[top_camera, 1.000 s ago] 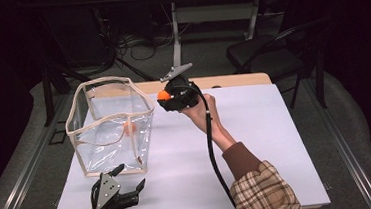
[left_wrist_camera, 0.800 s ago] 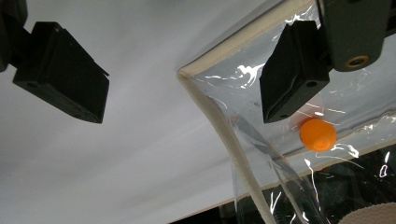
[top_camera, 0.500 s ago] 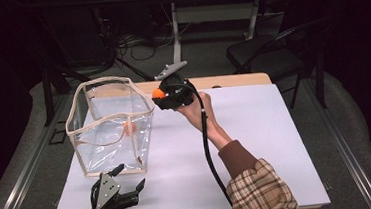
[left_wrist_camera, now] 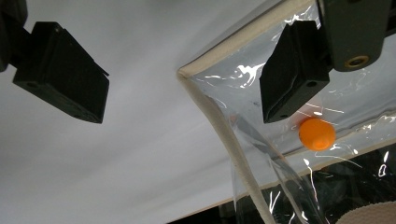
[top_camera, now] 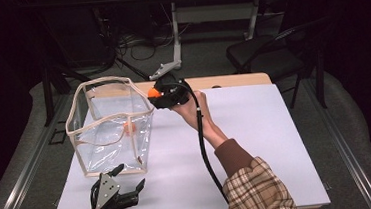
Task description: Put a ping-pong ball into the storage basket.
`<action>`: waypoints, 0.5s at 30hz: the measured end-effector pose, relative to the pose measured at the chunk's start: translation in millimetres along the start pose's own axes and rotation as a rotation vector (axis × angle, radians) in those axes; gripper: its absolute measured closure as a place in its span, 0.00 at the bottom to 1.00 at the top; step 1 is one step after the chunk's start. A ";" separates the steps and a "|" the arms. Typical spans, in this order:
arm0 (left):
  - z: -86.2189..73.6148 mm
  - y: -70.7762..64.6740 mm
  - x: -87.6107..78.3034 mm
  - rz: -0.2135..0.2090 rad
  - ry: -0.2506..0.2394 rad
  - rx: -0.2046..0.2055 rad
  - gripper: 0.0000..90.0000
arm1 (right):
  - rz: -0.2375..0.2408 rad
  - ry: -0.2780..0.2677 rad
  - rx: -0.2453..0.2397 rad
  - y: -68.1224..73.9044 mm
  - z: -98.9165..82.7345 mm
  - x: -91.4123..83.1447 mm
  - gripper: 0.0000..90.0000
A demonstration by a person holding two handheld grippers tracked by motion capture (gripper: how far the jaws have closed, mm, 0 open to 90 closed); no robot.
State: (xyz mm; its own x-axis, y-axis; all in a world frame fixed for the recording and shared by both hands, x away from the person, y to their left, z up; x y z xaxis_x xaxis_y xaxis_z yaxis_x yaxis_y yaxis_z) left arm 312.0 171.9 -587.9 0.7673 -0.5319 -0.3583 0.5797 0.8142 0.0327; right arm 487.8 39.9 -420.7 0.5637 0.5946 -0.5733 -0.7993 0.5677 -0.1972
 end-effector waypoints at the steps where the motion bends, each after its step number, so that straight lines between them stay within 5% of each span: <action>1: 0.0 -0.1 0.1 0.000 0.000 -0.001 0.18 | -0.002 -0.002 0.001 0.4 1.0 0.5 0.56; 15: 0.3 -0.2 -0.6 0.000 -0.002 -0.001 0.18 | 0.000 -0.004 -0.025 6.1 11.2 4.6 0.56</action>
Point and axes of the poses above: each handheld gripper's, and its own axes: x roughly forward along the jaws, z roughly out of its top, y roughly to its left, the point moved 9 cm from there along x, roughly forward along the jaws, and after that the axes turned 6 degrees about -x, right-handed, at the moved point
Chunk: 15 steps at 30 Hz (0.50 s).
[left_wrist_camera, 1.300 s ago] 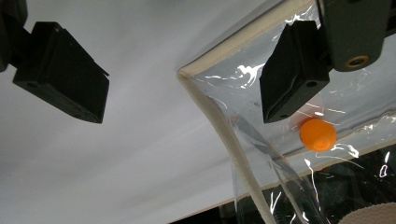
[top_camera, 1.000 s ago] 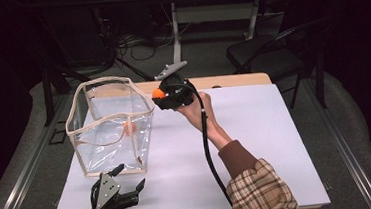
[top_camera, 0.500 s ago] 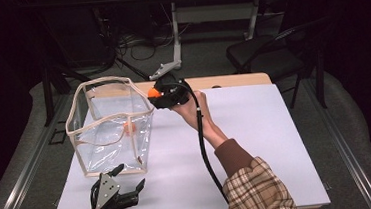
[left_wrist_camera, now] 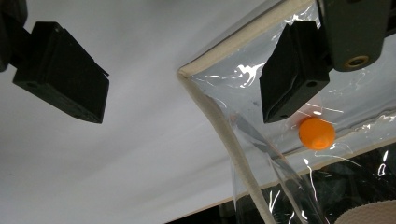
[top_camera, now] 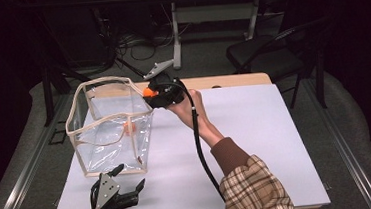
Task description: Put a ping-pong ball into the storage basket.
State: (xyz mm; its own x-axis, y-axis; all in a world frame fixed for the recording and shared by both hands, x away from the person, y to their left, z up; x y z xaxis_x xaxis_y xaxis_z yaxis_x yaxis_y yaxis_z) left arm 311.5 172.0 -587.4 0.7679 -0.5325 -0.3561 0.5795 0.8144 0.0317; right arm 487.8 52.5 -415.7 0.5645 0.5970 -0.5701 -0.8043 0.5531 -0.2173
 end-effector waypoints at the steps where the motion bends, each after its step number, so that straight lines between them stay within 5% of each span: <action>1: 0.0 0.0 0.1 0.000 0.000 0.000 0.18 | -0.001 -0.002 0.001 0.3 0.6 0.2 0.56; 15: 0.0 0.0 -0.3 -0.001 0.000 -0.002 0.18 | 0.003 -0.001 -0.014 5.4 9.4 5.6 0.56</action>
Point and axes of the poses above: each handheld gripper's, and its own axes: x roughly forward along the jaws, z roughly out of its top, y roughly to its left, the point moved 9 cm from there along x, roughly forward along the jaws, and after that the axes turned 6 degrees about -x, right-handed, at the moved point
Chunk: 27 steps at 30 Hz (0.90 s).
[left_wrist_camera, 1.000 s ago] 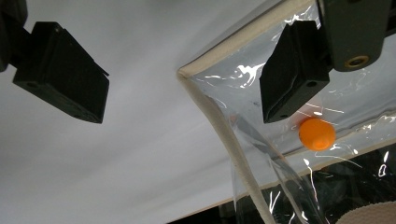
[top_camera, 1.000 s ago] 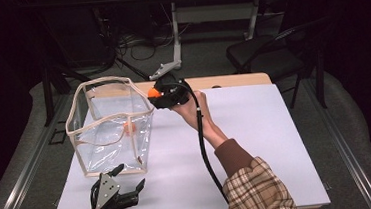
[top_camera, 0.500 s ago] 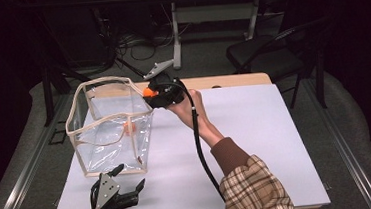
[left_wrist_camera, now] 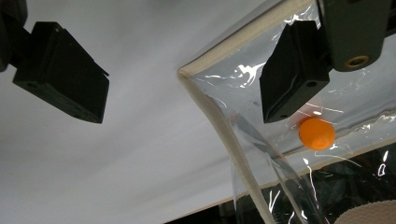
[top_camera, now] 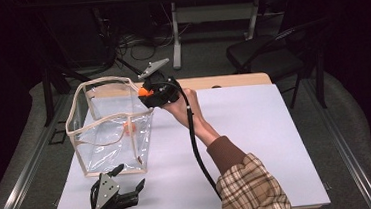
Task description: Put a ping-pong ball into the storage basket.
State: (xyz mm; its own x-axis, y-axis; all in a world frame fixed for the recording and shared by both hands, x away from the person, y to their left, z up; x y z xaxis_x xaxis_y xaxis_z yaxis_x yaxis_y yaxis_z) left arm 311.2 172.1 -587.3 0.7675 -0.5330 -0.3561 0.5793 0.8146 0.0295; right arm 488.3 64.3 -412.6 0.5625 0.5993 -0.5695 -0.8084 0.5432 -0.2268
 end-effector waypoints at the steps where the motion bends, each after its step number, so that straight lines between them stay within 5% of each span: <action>1: 0.0 0.0 0.0 0.000 0.000 0.000 0.18 | 0.001 -0.003 0.000 0.9 1.0 0.5 0.56; 27: 0.3 0.2 -0.8 0.001 -0.004 0.000 0.18 | 0.013 -0.009 -0.025 11.9 16.6 13.1 0.56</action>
Point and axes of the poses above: each handheld gripper's, and its own axes: x roughly forward along the jaws, z roughly out of its top, y roughly to its left, the point moved 9 cm from there along x, roughly forward along the jaws, and after that the axes turned 6 degrees about -x, right-handed, at the moved point
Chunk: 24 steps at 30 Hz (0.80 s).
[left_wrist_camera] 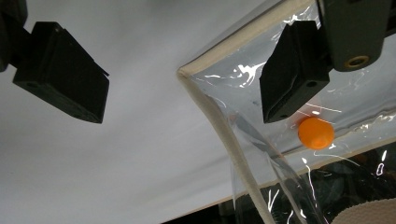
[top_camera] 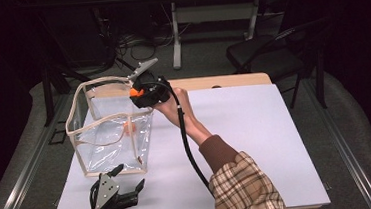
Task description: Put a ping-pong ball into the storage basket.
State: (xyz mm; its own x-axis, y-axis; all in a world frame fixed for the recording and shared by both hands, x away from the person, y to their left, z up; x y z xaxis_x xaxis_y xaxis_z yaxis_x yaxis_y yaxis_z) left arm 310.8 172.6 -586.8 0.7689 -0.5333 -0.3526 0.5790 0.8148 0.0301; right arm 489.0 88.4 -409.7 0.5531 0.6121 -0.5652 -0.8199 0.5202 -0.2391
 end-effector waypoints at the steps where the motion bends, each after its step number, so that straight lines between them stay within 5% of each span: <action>1: 0.0 0.0 0.0 0.000 0.000 0.000 0.18 | 0.001 -0.001 0.004 0.5 0.8 0.4 0.56; 24: -3.8 5.2 -2.6 0.015 0.001 -0.021 0.18 | 0.033 0.018 -0.008 7.6 10.3 24.4 0.56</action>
State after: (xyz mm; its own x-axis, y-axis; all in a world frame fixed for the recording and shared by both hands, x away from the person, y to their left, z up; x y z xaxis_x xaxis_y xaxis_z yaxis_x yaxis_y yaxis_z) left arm 310.8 179.1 -589.3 0.7774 -0.5207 -0.3527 0.5615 0.8274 0.0161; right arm 497.8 113.3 -417.1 0.5233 0.6175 -0.5873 -0.8387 0.4952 -0.2267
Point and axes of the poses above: each handheld gripper's, and its own axes: x roughly forward along the jaws, z roughly out of its top, y roughly to its left, the point moved 9 cm from there along x, roughly forward along the jaws, and after that the axes turned 6 degrees about -x, right-handed, at the moved point
